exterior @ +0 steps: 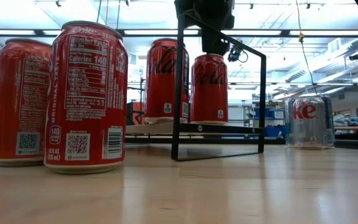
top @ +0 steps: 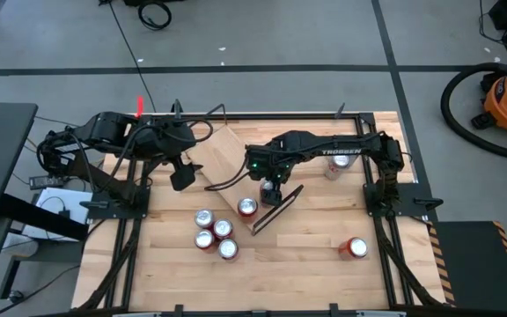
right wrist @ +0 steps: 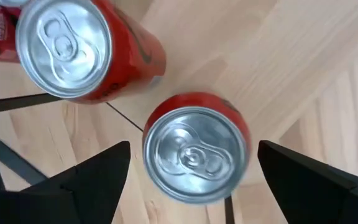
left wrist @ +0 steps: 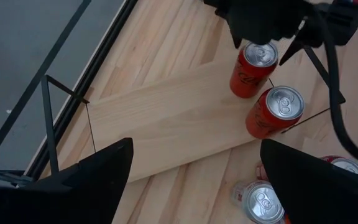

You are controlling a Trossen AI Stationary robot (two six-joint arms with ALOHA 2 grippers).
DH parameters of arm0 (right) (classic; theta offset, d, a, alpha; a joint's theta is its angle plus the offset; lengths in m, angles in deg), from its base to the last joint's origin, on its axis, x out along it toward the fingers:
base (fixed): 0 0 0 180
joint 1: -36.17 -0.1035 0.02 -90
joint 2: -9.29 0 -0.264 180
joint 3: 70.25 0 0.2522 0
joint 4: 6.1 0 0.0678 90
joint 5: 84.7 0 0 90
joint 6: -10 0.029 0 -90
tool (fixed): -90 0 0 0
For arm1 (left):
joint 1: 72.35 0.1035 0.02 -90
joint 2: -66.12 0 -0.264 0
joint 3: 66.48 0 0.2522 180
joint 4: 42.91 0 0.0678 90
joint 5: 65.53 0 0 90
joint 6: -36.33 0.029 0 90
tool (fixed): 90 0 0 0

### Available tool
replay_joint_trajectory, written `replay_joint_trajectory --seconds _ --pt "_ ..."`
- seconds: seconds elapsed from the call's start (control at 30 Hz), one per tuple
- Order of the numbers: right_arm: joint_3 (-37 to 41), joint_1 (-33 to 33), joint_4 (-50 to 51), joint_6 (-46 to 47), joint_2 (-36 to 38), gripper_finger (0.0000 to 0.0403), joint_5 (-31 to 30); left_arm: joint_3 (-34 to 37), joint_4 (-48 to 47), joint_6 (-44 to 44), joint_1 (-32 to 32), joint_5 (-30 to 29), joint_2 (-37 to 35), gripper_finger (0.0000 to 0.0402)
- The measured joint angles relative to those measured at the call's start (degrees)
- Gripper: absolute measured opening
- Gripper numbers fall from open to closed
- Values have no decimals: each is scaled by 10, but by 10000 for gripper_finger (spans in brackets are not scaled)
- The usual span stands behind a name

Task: Place canned beverage on shelf
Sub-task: Put the red and black soda can on the shelf aligned with the other red and black soda can

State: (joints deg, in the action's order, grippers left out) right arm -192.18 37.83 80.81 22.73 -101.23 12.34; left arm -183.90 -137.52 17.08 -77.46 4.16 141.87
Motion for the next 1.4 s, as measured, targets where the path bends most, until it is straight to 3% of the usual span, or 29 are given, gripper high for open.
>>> replay_joint_trajectory --seconds 0.5,0.93,1.4 --pt "-31 60 -39 10 0 362 -29 0 0 -6 0 0 0 364" --pt "57 90 -84 8 0 348 -25 0 1 -10 1 -15 0 364" --pt "74 88 -52 1 0 348 -14 0 1 -12 1 -15 0 364"
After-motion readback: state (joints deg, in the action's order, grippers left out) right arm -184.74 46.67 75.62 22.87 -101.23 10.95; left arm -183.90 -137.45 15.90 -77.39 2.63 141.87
